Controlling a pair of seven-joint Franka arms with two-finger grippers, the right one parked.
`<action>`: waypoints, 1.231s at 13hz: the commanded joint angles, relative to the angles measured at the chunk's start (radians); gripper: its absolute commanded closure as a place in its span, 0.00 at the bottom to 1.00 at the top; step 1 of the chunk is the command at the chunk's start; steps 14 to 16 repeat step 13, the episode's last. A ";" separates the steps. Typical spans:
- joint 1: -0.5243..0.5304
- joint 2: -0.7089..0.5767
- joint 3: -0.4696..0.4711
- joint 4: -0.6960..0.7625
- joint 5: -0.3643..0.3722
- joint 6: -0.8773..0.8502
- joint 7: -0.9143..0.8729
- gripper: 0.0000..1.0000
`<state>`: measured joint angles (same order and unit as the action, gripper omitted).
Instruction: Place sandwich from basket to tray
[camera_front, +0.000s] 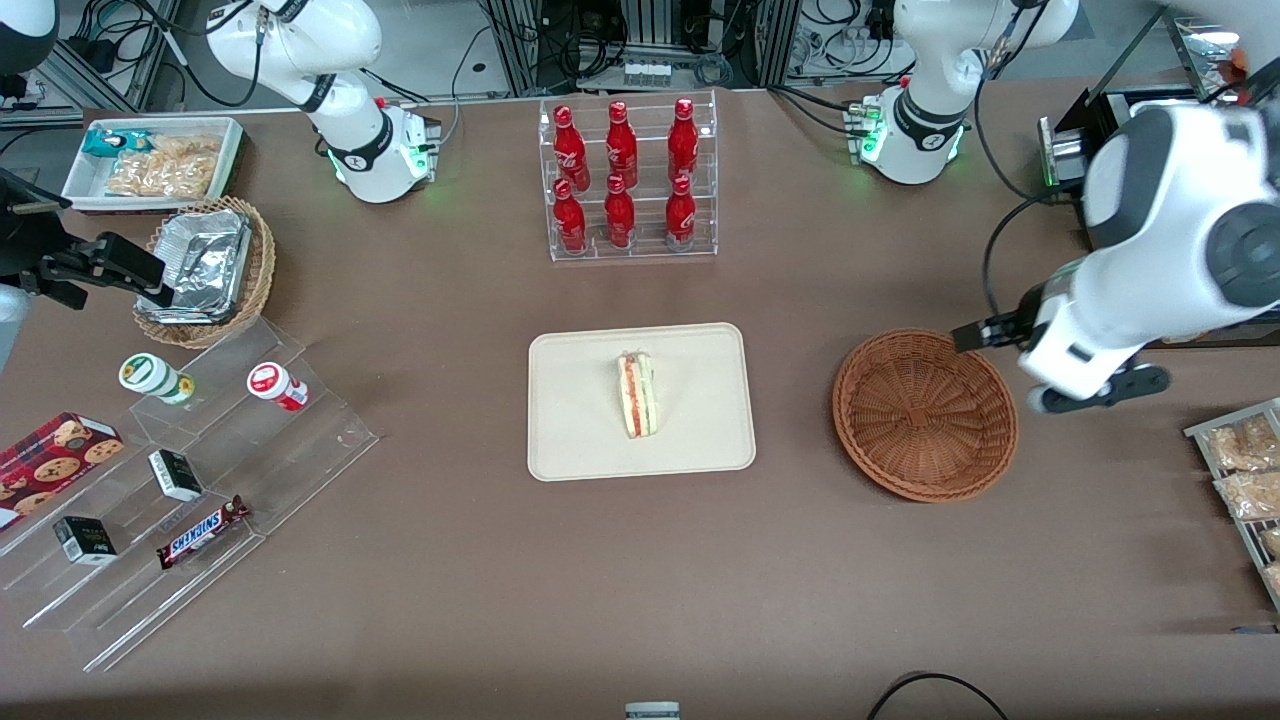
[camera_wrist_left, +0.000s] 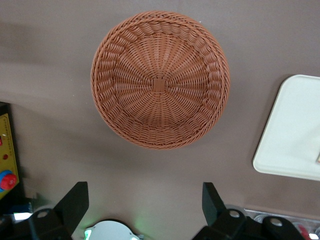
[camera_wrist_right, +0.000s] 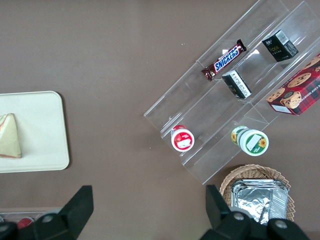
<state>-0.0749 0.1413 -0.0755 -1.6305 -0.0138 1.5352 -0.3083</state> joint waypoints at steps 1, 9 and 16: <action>0.064 -0.087 -0.067 -0.060 -0.005 0.003 0.069 0.00; 0.084 -0.170 -0.061 -0.069 0.009 -0.009 0.232 0.00; 0.057 -0.184 0.014 -0.060 0.008 -0.006 0.230 0.00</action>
